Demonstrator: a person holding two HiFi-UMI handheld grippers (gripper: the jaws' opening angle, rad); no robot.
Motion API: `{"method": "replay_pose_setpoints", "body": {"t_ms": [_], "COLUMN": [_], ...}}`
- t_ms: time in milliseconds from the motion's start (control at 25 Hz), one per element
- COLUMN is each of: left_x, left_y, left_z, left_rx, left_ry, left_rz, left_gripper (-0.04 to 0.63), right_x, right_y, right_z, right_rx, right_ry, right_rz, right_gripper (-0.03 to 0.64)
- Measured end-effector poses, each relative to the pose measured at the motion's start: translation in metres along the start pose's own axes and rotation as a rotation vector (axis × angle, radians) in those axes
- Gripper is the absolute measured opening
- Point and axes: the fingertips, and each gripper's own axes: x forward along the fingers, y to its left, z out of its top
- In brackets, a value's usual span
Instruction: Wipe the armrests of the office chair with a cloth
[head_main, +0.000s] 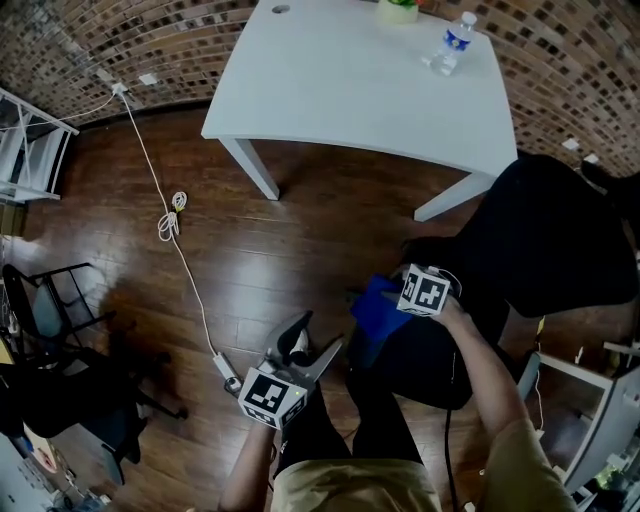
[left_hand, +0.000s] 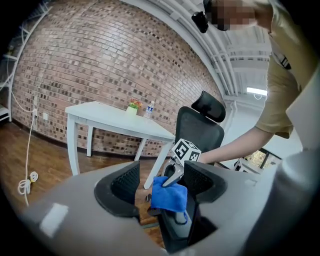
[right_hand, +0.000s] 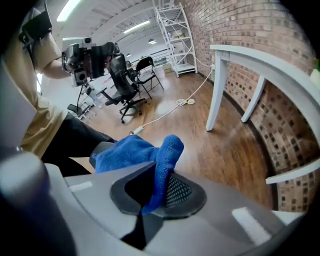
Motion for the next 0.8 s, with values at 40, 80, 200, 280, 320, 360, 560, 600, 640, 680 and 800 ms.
{"method": "replay_pose_setpoints", "body": {"t_ms": [40,80,200,280,320,360,560,600,640,680,800], "left_x": [-0.001,-0.002,-0.001,0.000,-0.001,-0.002,-0.012,-0.013,-0.014,-0.016,-0.019], "left_y": [-0.001,-0.001,-0.004,-0.006,-0.007,-0.007,-0.007,-0.008,-0.010,-0.012,-0.017], "left_z": [0.001,0.002,0.002,0.000,0.000,0.000,-0.007,-0.009,-0.010,-0.010,-0.012], "left_rx": [-0.002,-0.003,0.002,0.006,0.004,-0.001,-0.048,-0.051,-0.055,-0.059,-0.064], "left_ry": [0.000,0.002,0.002,-0.004,-0.009,-0.015,-0.033,-0.036,-0.037,-0.038,-0.044], "left_rz": [0.002,0.004,0.013,0.021,0.026,0.033,0.069,0.070,0.071,0.072,0.073], "left_gripper": [0.272,0.272,0.272,0.272,0.272,0.272,0.272,0.272,0.272,0.272,0.272], "right_x": [-0.005,-0.010,-0.032,-0.048,-0.057,-0.066,-0.091,-0.088,-0.084,-0.077,-0.047], "right_y": [-0.010,-0.022,-0.065,-0.074,-0.067,-0.052,0.083,0.112,0.141,0.170,0.232], "right_z": [-0.003,-0.009,-0.040,-0.049,-0.042,-0.028,0.040,0.046,0.049,0.052,0.049], "right_rx": [0.010,0.017,0.000,0.045,0.095,0.141,0.176,0.172,0.168,0.163,0.143], "right_ry": [0.000,0.015,0.150,0.117,0.028,-0.082,-0.419,-0.435,-0.441,-0.437,-0.383], "right_rz": [-0.051,-0.111,-0.331,-0.382,-0.353,-0.294,0.161,0.249,0.336,0.423,0.602], "right_gripper": [0.029,0.029,0.029,0.029,0.029,0.029,0.029,0.029,0.029,0.029,0.029]}}
